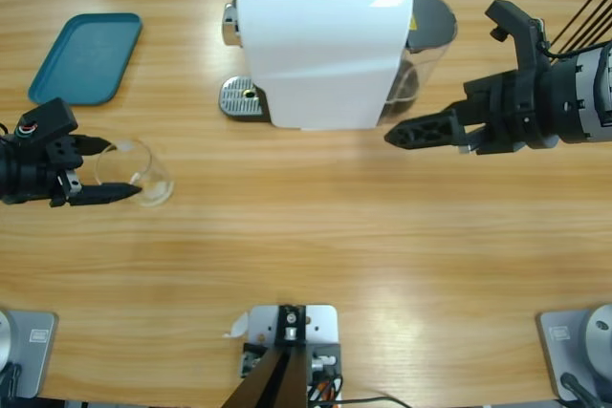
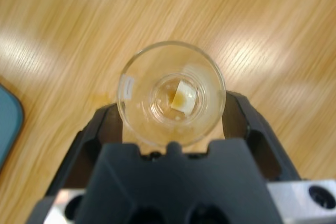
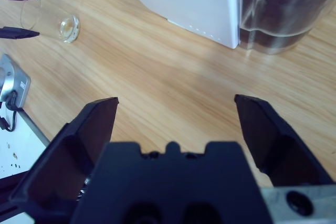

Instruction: Pour coffee

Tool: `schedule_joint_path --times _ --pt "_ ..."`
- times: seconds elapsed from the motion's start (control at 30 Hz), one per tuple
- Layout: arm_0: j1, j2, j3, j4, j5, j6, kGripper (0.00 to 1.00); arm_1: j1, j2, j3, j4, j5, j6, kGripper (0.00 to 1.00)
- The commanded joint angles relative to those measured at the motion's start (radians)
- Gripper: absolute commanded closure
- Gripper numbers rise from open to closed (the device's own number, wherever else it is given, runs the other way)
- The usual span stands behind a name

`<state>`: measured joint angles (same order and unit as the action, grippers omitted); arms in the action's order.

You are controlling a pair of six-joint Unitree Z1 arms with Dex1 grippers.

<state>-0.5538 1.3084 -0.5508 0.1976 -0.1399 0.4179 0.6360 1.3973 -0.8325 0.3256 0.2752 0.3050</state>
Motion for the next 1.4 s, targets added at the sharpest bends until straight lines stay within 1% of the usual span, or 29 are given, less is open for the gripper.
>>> schedule_joint_path --times 0.03,0.17,0.27,0.4,0.5,0.63,0.7,0.77,0.8,0.83,0.87,1.07,1.4 --pt "0.021 -0.011 -0.185 0.034 0.003 0.089 0.782 -0.012 0.043 0.021 -0.014 0.016 -0.011 0.000" --pt "0.042 0.071 -0.268 0.020 -0.006 0.124 0.782 -0.012 0.065 0.016 -0.023 0.016 -0.012 0.000" --pt "0.043 0.176 -0.320 -0.032 -0.024 0.133 0.782 -0.014 0.087 0.005 -0.026 0.017 -0.013 0.000" --pt "0.044 0.277 -0.351 -0.085 -0.049 0.139 0.782 -0.027 0.115 -0.012 -0.026 0.025 -0.024 0.000" --pt "0.057 0.328 -0.364 -0.106 -0.130 0.148 0.782 -0.047 0.134 -0.024 -0.026 0.037 -0.043 0.000" --pt "0.130 0.385 -0.362 -0.135 -0.304 0.189 0.782 -0.056 0.142 -0.033 -0.026 0.057 -0.067 0.000" --pt "0.165 0.409 -0.360 -0.153 -0.347 0.214 0.782 -0.058 0.148 -0.030 -0.023 0.062 -0.071 0.000" --pt "0.176 0.432 -0.361 -0.166 -0.347 0.257 0.782 -0.059 0.158 -0.031 -0.023 0.066 -0.074 0.000" --pt "0.176 0.442 -0.363 -0.173 -0.342 0.283 0.815 -0.059 0.165 -0.034 -0.023 0.069 -0.075 0.000" --pt "0.176 0.453 -0.366 -0.175 -0.338 0.301 0.888 -0.059 0.174 -0.040 -0.023 0.071 -0.076 0.001" --pt "0.176 0.468 -0.374 -0.175 -0.335 0.325 0.897 -0.059 0.182 -0.045 -0.023 0.073 -0.077 0.004" --pt "0.176 0.493 -0.381 -0.175 -0.293 0.410 0.892 -0.059 0.225 -0.068 -0.025 0.084 -0.088 0.004" --pt "0.164 0.500 -0.396 -0.192 -0.328 0.406 0.892 -0.059 0.250 -0.065 -0.026 0.090 -0.097 0.004"
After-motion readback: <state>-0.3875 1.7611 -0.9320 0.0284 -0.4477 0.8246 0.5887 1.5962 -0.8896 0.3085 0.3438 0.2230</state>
